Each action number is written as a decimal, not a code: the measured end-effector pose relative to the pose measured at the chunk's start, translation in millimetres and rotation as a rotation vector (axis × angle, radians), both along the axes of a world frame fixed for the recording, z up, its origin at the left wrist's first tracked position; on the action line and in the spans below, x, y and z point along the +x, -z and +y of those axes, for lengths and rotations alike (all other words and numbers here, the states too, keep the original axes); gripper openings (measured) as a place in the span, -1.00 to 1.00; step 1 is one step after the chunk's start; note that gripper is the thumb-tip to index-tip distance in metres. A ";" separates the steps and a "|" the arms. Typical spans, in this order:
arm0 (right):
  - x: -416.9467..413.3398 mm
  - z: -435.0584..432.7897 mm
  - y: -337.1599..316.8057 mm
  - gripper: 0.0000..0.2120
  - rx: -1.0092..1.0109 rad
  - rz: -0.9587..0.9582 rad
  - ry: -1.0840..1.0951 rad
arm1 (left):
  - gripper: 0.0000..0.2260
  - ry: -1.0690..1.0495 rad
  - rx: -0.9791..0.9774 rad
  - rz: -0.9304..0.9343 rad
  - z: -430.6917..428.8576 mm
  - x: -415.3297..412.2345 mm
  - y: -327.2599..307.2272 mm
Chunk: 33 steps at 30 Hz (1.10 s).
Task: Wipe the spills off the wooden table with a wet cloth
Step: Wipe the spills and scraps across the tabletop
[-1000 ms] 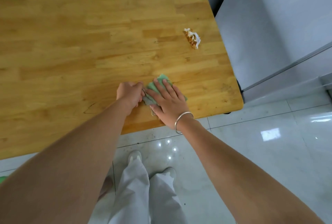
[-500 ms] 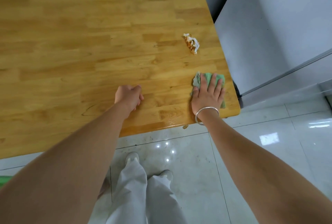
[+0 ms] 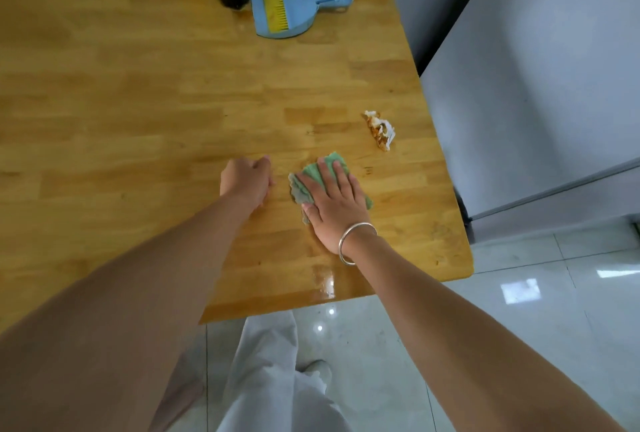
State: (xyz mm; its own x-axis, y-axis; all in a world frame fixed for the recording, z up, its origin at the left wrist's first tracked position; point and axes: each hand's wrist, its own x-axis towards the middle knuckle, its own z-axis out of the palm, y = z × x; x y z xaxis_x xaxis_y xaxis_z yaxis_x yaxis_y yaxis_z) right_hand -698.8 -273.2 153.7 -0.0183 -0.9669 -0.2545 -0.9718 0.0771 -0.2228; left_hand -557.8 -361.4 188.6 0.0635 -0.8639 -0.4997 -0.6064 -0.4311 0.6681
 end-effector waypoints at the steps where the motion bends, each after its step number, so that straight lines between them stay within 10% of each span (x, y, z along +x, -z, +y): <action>1: 0.0 -5.9 -0.7 -0.50 0.004 -0.001 0.034 | -0.57 0.013 -0.001 -0.004 -10.5 -0.1 -0.8; 25: -46.3 105.8 4.4 -0.50 -0.054 0.008 0.339 | -0.57 0.261 0.043 -0.018 52.5 -83.4 9.8; 33: -85.9 154.2 8.6 -0.52 -0.073 0.030 0.048 | -0.57 0.170 0.021 -0.050 67.9 -90.7 10.9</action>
